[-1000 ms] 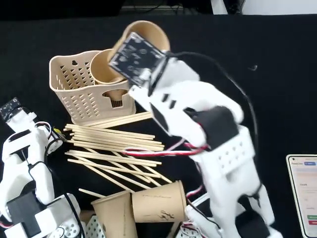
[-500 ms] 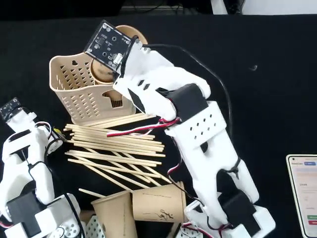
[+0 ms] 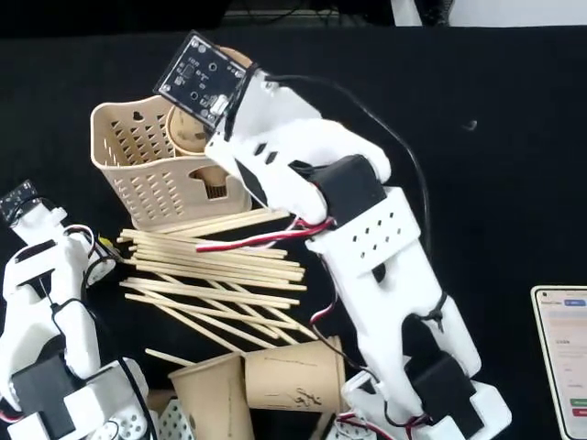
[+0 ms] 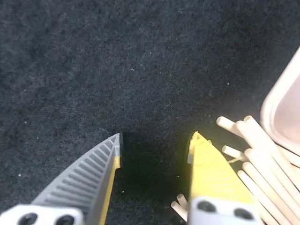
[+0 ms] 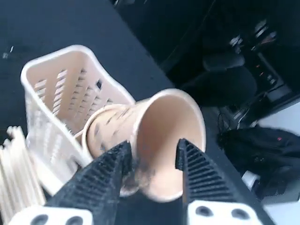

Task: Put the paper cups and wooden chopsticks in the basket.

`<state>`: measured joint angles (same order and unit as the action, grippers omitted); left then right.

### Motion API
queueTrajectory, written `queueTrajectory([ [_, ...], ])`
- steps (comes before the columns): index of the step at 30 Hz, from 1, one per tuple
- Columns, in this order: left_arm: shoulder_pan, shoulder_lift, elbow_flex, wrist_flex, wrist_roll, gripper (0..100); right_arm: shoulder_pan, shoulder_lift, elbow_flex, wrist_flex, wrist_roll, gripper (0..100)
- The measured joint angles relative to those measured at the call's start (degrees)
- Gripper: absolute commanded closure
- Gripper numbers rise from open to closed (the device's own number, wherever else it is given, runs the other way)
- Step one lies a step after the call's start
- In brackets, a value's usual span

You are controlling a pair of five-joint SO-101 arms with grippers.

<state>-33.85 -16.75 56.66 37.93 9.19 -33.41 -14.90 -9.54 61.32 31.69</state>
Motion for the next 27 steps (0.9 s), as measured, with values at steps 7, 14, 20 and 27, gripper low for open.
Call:
queueTrajectory([
  [7, 0.0, 0.0, 0.0, 0.0, 0.0, 77, 0.0, 0.0, 0.0, -8.97, -11.34, 84.3],
  [14, 0.0, 0.0, 0.0, -0.09, 0.0, 77, 0.0, 1.58, 2.99, -10.2, -12.66, 84.3],
  [20, 0.0, 0.0, 0.0, -0.09, 0.0, 77, -1.32, 0.97, 3.43, -9.67, -12.66, 84.1],
  [27, 0.0, 0.0, 0.0, -0.09, 0.0, 77, -1.49, -9.23, 2.46, 7.12, -12.66, 83.9],
])
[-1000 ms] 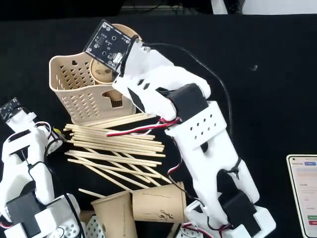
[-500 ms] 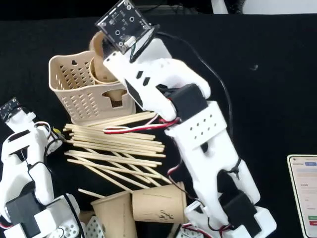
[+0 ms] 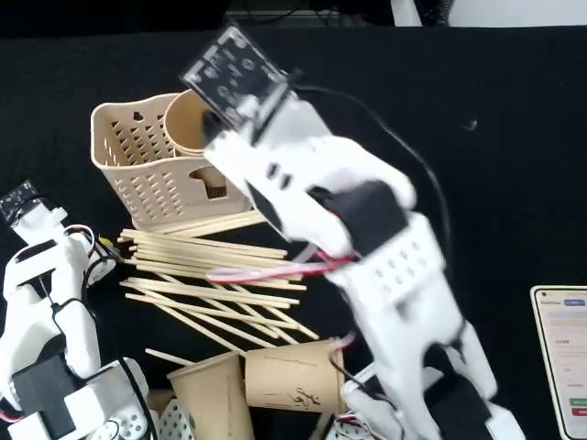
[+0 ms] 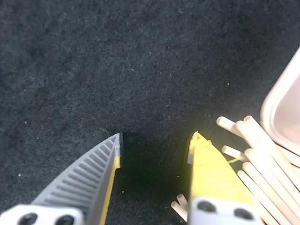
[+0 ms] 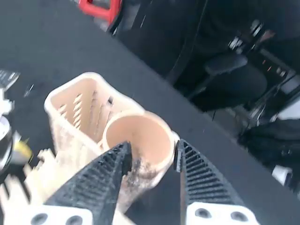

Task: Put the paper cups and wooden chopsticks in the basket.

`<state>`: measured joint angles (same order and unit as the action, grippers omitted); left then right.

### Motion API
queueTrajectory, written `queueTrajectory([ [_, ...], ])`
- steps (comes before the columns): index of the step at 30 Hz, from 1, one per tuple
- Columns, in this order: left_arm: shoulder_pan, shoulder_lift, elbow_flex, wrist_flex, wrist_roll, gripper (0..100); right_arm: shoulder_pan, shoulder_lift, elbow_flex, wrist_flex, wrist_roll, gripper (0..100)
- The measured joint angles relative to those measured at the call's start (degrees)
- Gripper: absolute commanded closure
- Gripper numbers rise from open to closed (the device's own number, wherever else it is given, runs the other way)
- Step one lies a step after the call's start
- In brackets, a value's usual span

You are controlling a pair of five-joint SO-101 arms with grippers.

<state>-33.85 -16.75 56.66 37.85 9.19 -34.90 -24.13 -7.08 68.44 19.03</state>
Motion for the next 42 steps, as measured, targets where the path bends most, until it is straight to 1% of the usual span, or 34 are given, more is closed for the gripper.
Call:
queueTrajectory([
  [6, 0.0, 0.0, 0.0, 0.0, 0.0, 77, 0.09, -3.43, 0.0, 21.19, 0.0, 83.9],
  [8, 0.0, 0.0, 0.0, 0.0, 0.0, 77, 1.93, -3.52, 0.44, 27.16, 2.55, 83.9],
  [10, 0.0, 0.0, 0.0, 0.0, 0.0, 77, 5.71, -3.52, 2.9, 30.15, 8.18, 83.9],
  [16, 0.0, 0.0, 0.0, 0.0, 0.0, 77, 19.25, -3.52, 19.52, 30.59, 28.31, 84.0],
  [20, 0.26, 0.0, 0.0, 0.0, 0.0, 77, 27.6, -4.04, 29.36, 30.59, 39.91, 83.9],
  [24, 2.99, -0.53, -0.09, 1.93, -0.35, 77, 36.04, -10.46, 37.98, 30.42, 52.04, 83.9],
  [27, 5.8, -0.79, -0.18, 2.73, -3.08, 77, 39.21, -13.71, 44.48, 30.51, 62.15, 83.9],
  [32, 7.21, -0.79, -0.18, 2.9, -4.48, 77, 38.86, -14.95, 51.69, 30.77, 77.36, 83.8],
  [34, 7.3, -0.79, -0.18, 2.9, -4.66, 77, 36.57, -14.95, 53.89, 30.77, 82.37, 82.2],
  [35, 7.3, -0.79, -0.18, 2.9, -4.66, 77, 34.81, -15.03, 54.86, 30.77, 83.69, 80.9],
  [38, 7.3, -0.79, -0.18, 2.9, -4.66, 77, 28.13, -15.03, 56.35, 30.77, 84.22, 76.9],
  [42, 7.3, -0.79, -0.18, 2.9, -4.66, 77, 17.85, -15.03, 57.41, 30.77, 78.95, 75.3],
])
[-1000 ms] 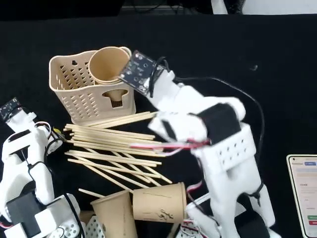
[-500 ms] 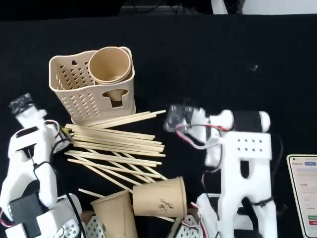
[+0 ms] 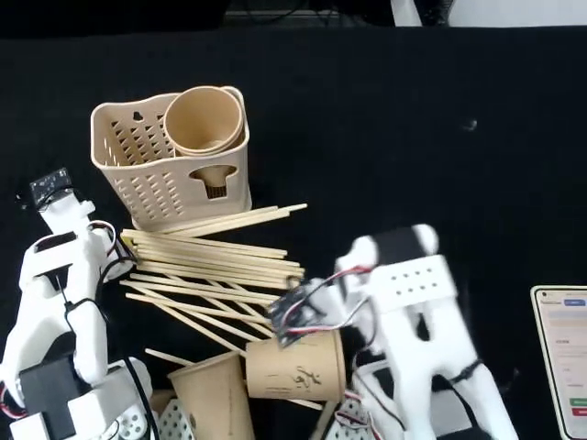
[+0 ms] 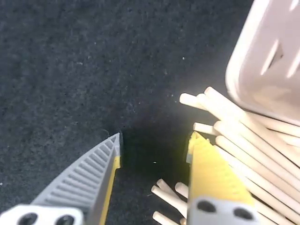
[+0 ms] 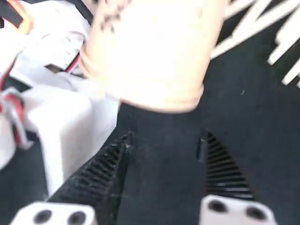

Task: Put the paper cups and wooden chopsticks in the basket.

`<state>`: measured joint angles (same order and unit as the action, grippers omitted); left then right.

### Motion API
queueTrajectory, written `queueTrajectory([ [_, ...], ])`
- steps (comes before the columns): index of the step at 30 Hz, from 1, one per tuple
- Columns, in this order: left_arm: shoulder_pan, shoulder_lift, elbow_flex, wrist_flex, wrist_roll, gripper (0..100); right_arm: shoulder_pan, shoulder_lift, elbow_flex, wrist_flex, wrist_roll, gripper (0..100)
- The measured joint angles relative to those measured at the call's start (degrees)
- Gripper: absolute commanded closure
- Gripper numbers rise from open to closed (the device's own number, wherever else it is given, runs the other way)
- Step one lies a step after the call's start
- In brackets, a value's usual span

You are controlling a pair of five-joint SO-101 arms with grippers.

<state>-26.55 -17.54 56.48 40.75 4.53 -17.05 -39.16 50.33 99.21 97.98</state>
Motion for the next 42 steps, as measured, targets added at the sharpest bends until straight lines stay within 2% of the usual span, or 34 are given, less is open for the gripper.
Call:
queueTrajectory([
  [6, 0.0, 0.0, 0.0, -0.18, 0.0, 77, -14.77, 0.0, 2.73, -4.57, -12.57, 75.4],
  [13, 0.0, 0.0, 0.0, -0.18, 0.0, 77, -27.08, 0.0, 2.2, -6.24, -26.64, 75.5],
  [16, 0.0, 0.0, 0.0, -0.18, 0.0, 77, -29.27, 0.0, -1.41, -6.42, -32.7, 75.5],
  [19, 0.0, 0.0, 0.0, -0.18, 0.0, 77, -30.07, 0.0, -4.48, -8.18, -37.1, 77.6],
  [24, 0.0, 0.0, 0.0, -0.18, -0.09, 77, -31.56, 0.0, -5.01, -12.75, -42.2, 98.7],
  [32, 0.0, 0.0, 0.0, -0.18, -0.09, 77, -32.44, 0.0, -10.37, -15.21, -49.58, 98.8],
  [35, 0.0, 0.0, 0.0, -0.18, -0.09, 77, -28.84, 0.0, -16.62, -12.04, -51.96, 98.8],
  [42, 0.0, 0.0, 0.0, -0.18, -0.09, 77, -13.54, 0.0, -40.7, -0.97, -61.98, 98.8],
])
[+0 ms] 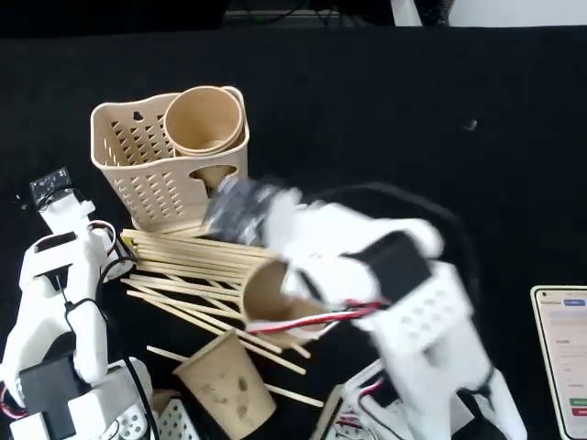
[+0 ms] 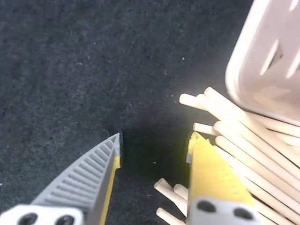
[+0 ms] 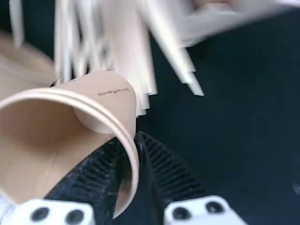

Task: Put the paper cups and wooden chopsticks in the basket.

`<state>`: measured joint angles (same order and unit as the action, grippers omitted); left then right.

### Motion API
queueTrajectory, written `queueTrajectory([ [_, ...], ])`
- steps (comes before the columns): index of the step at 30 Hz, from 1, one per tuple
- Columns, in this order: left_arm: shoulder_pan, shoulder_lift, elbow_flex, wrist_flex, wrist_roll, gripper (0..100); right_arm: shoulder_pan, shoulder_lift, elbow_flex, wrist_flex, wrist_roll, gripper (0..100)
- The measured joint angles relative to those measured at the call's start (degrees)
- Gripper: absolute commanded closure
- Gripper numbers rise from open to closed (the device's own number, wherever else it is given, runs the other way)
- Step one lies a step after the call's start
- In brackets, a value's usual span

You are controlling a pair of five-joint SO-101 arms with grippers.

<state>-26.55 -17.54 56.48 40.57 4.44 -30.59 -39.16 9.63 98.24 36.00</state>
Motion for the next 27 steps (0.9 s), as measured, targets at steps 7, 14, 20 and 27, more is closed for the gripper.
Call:
queueTrajectory([
  [7, 0.0, 0.0, 0.0, 0.0, 0.0, 77, 7.21, 0.79, -19.96, -6.42, -12.75, 98.8],
  [14, 0.0, -0.09, 0.79, -1.67, 0.0, 77, 5.8, 11.96, -28.13, -22.59, -25.58, 98.8],
  [20, 0.0, -0.09, 0.79, -1.76, -0.18, 77, 3.69, 25.14, -29.89, -29.19, -27.08, 98.8],
  [27, 0.0, -0.09, 0.79, -1.76, -0.18, 77, 3.78, 36.22, -38.68, -30.24, -27.25, 98.8],
])
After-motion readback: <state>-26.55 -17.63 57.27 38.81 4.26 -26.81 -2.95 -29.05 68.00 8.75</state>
